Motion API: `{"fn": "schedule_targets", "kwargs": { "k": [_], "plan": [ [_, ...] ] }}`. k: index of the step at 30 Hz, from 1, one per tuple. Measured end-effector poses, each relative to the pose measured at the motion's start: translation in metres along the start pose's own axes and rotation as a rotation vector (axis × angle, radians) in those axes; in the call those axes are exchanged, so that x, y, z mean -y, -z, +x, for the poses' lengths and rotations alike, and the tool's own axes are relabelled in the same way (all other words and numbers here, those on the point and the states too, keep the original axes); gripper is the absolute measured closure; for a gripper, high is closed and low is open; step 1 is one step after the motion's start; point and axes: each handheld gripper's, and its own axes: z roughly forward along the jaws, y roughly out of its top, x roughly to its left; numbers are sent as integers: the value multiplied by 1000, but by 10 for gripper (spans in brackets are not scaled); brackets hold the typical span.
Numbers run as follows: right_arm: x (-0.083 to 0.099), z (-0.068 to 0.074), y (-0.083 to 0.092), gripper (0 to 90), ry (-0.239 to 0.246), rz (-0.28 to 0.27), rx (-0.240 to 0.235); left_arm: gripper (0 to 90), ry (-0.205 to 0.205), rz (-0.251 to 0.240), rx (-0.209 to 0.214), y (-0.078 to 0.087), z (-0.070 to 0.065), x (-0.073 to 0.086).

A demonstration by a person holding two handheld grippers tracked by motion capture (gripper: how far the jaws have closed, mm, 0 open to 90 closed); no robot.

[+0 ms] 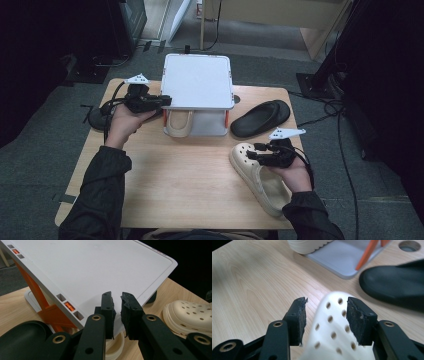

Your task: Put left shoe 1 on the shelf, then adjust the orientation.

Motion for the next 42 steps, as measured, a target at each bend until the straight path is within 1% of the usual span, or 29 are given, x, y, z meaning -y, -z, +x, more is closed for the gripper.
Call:
{"fn": "schedule_targets", "kwargs": {
  "k": [3, 6, 7, 9, 10, 11, 12, 16, 17, 19, 21, 23, 25, 26, 28, 29, 30, 31, 33, 34, 35, 36, 37, 38, 39, 40, 42],
  "plan": [
    [9, -4, 7, 491, -16, -10, 7, 805, -3, 1, 0, 0, 0, 0],
    [14, -6, 15, 485, -2, 1, 25, 805, 2, -4, 0, 0, 0, 0],
    [19, -7, 21, 485, 8, 0, 33, 805, 2, -4, 0, 0, 0, 1],
    [22, -8, 24, 484, 11, -5, 37, 805, 2, -5, 0, 0, 0, 1],
    [25, -8, 27, 482, 10, -9, 42, 805, 2, -6, 1, 0, 0, 1],
    [32, -11, 32, 469, -13, -24, 40, 805, 2, -5, 2, 0, 0, 1],
    [32, -11, 32, 469, -13, -24, 40, 805, 2, -5, 2, 0, 0, 1],
    [42, -14, 40, 470, -20, -6, 65, 805, 2, -4, 8, 0, 1, 1],
    [46, -15, 43, 471, -13, 1, 65, 805, 5, -5, 11, 0, 2, 0],
    [48, -15, 43, 473, -13, 4, 62, 806, 5, -5, 14, 0, 2, 1],
    [51, -15, 41, 474, -12, 18, 59, 805, 11, -6, 14, 0, 2, 1],
    [54, -14, 38, 474, 3, 49, 49, 805, 16, -10, 17, 0, 3, 1],
    [56, -13, 38, 473, 7, 46, 44, 805, 11, -9, 17, 0, 3, 1],
    [57, -12, 37, 473, 9, 46, 53, 805, 13, -11, 21, 0, 3, 2],
    [59, -13, 33, 473, 16, 68, 68, 806, 19, -13, 24, 0, 3, 2],
    [60, -15, 30, 475, 18, 71, 71, 805, 16, -13, 22, 0, 3, 1],
    [61, -17, 26, 478, 10, 83, 62, 805, 15, -12, 20, 0, 3, 1],
    [62, -17, 23, 479, 11, 91, 66, 805, 16, -13, 20, -1, 3, 1],
    [60, -18, 12, 482, 31, 112, 88, 805, 18, -15, 21, -1, 3, 1],
    [58, -18, 9, 486, 34, 111, 95, 806, 18, -15, 21, -1, 3, 1],
    [57, -19, 8, 511, 39, 108, 102, 805, 19, -15, 23, -1, 3, 1],
    [57, -19, 8, 511, 39, 108, 102, 805, 19, -15, 22, -1, 3, 2],
    [55, -20, 6, 544, 33, 103, 110, 805, 21, -18, 24, -1, 3, 2],
    [54, -21, 6, 543, 21, 101, 111, 805, 23, -19, 23, -1, 3, 2],
    [54, -22, 4, 562, 32, 95, 114, 805, 22, -18, 22, -1, 3, 2],
    [54, -22, 4, 562, 32, 95, 114, 805, 22, -18, 22, -1, 3, 2],
    [54, -21, 5, 584, 48, 102, 128, 805, 25, -21, 24, -1, 3, 2]
  ]
}}
